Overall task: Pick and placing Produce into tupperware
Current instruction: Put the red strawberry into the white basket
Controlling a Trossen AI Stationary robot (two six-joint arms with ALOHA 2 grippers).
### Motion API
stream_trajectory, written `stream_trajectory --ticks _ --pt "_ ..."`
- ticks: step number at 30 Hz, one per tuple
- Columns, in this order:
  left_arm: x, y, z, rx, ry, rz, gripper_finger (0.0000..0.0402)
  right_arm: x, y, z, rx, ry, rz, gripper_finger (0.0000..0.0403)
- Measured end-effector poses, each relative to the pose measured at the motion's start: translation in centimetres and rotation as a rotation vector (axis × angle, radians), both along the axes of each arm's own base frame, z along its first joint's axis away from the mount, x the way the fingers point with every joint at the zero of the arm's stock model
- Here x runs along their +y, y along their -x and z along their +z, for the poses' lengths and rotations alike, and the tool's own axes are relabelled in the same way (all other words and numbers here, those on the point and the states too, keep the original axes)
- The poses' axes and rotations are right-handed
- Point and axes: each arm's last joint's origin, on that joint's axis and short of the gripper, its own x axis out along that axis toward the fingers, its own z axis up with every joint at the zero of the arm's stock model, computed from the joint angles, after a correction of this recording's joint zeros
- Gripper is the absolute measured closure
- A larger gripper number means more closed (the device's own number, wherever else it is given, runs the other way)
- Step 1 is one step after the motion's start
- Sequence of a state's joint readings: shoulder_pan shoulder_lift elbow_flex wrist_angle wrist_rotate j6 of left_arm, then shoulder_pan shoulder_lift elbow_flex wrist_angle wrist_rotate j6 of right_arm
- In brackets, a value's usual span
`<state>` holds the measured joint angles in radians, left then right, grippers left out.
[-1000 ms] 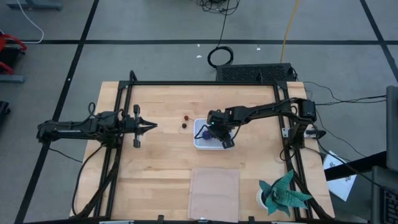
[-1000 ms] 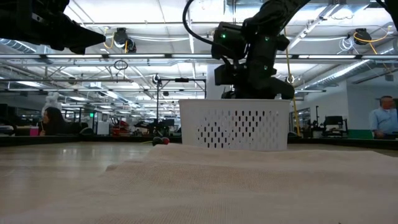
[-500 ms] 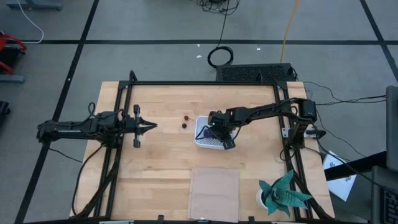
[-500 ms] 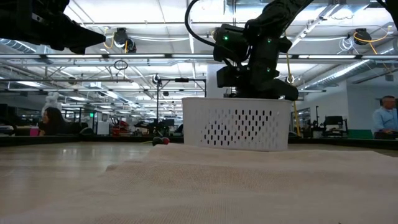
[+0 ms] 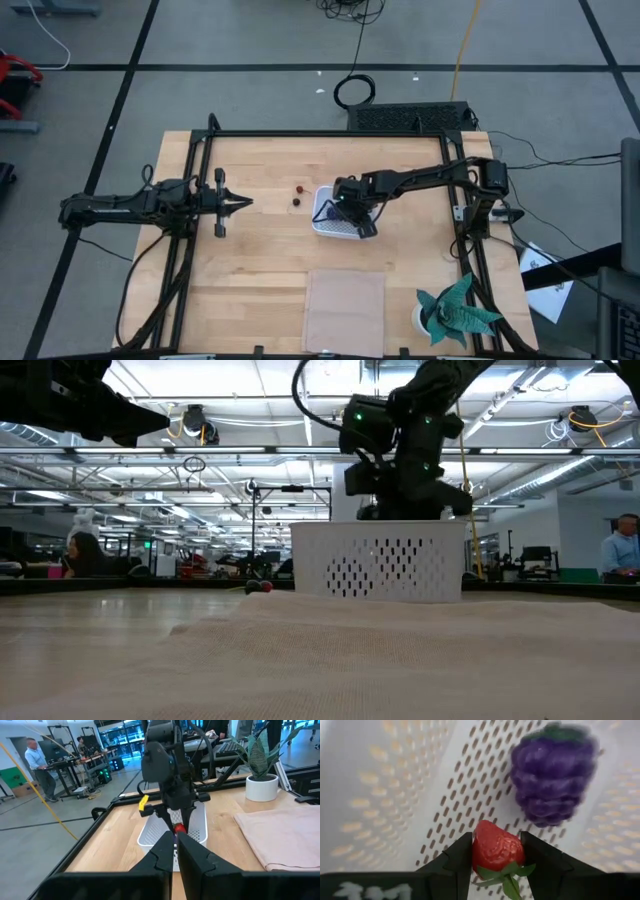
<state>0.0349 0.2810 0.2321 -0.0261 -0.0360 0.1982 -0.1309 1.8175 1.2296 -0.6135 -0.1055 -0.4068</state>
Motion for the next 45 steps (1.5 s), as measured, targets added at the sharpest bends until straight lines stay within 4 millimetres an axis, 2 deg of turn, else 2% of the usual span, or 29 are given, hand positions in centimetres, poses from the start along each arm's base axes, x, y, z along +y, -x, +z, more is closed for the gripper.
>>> stream_trajectory --ticks 4,9,22,30,45 --pt "0.0 0.0 0.0 0.000 0.000 0.000 0.0376 -0.4 -0.5 1.4 0.004 -0.006 -0.010 0.0266" --pt "0.0 0.0 0.0 0.000 0.000 0.000 0.0376 -1.4 -0.3 1.7 0.010 -0.050 -0.027 0.0266" --pt "0.0 0.0 0.0 0.002 0.000 0.000 0.0376 -1.6 -0.9 -1.5 0.102 -0.055 -0.014 0.0266" --pt "0.0 0.0 -0.1 0.008 -0.002 -0.001 0.0376 -1.6 -1.1 -1.8 0.096 -0.055 -0.010 0.0264" --pt "0.0 0.0 -0.1 0.008 -0.001 0.000 0.0376 -0.7 -1.3 -1.9 0.104 0.015 0.007 0.0226"
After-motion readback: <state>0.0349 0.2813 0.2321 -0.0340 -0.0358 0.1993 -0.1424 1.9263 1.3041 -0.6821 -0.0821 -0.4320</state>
